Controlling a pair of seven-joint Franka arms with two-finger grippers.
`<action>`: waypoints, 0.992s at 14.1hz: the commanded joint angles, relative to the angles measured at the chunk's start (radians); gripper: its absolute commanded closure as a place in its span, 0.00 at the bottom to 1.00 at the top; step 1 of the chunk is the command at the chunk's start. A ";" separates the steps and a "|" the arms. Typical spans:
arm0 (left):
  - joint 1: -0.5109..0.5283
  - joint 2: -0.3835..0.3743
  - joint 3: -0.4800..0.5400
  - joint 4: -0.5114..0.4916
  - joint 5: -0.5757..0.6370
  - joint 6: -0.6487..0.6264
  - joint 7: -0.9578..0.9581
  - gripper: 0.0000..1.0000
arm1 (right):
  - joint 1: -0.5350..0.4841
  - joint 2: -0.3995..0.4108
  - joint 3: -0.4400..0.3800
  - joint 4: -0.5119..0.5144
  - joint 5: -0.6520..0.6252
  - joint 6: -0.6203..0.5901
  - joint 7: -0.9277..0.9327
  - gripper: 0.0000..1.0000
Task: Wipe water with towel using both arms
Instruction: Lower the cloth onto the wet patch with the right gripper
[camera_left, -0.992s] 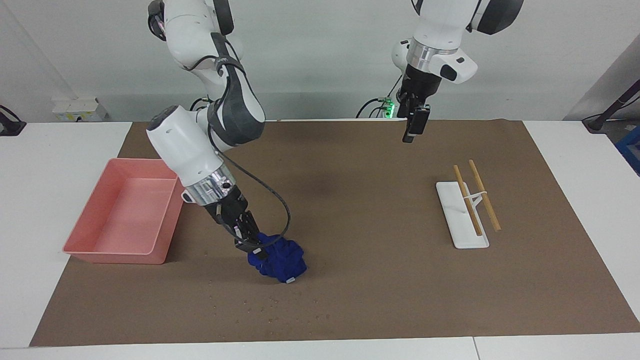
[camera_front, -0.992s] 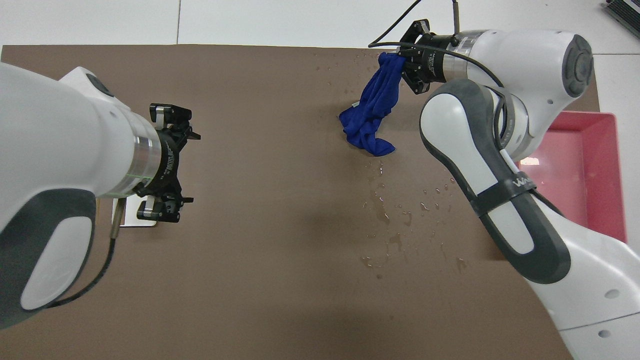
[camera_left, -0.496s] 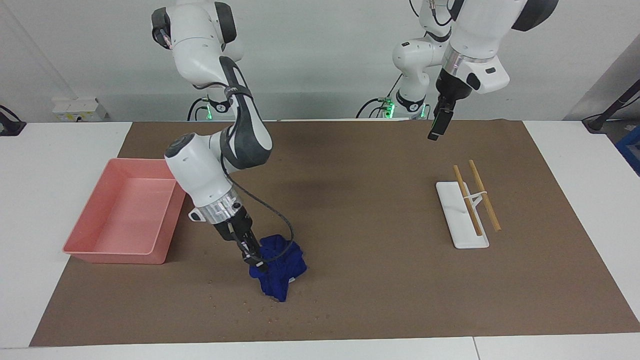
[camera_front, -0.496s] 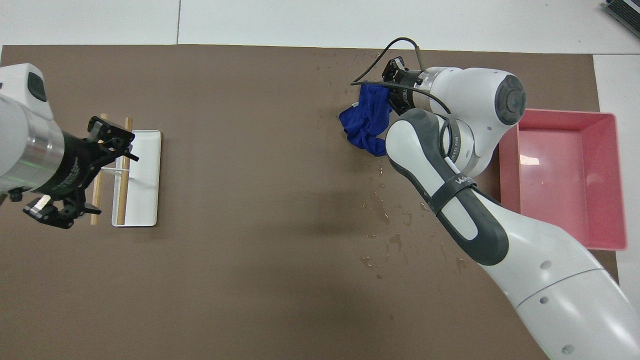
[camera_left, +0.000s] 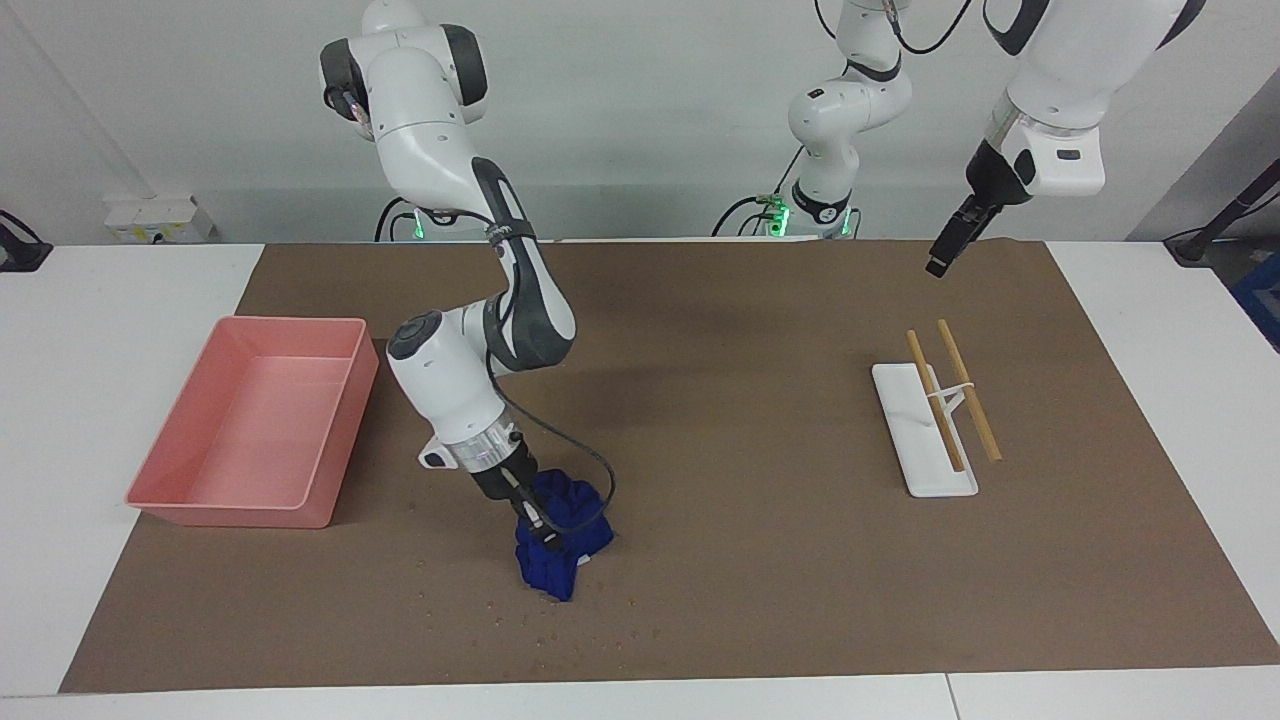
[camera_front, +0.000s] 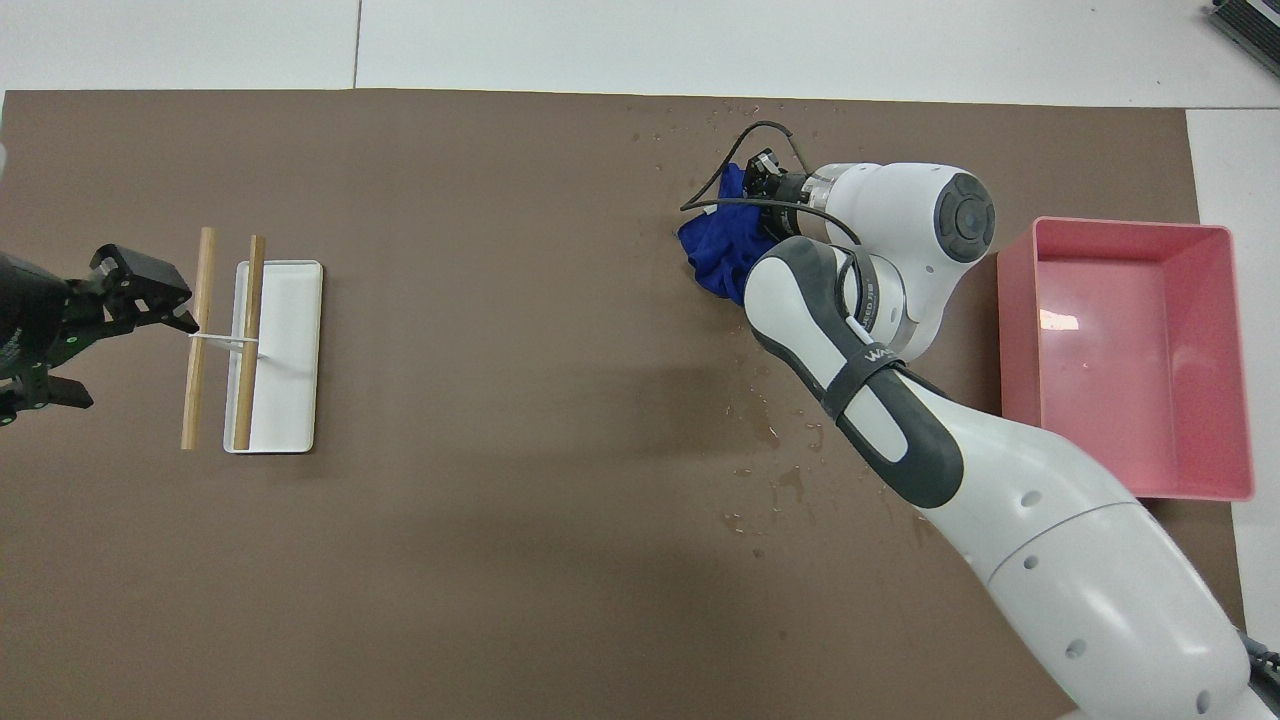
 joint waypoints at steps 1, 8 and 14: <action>0.024 -0.028 -0.003 -0.027 0.006 0.023 0.127 0.00 | -0.001 0.039 0.010 0.029 -0.018 0.018 -0.163 1.00; 0.024 -0.032 0.024 -0.039 0.006 0.020 0.147 0.00 | 0.026 0.033 0.008 0.000 -0.015 0.018 -0.366 1.00; 0.024 -0.049 0.041 -0.061 0.006 0.000 0.132 0.00 | 0.034 -0.036 0.008 -0.175 -0.012 0.014 -0.397 1.00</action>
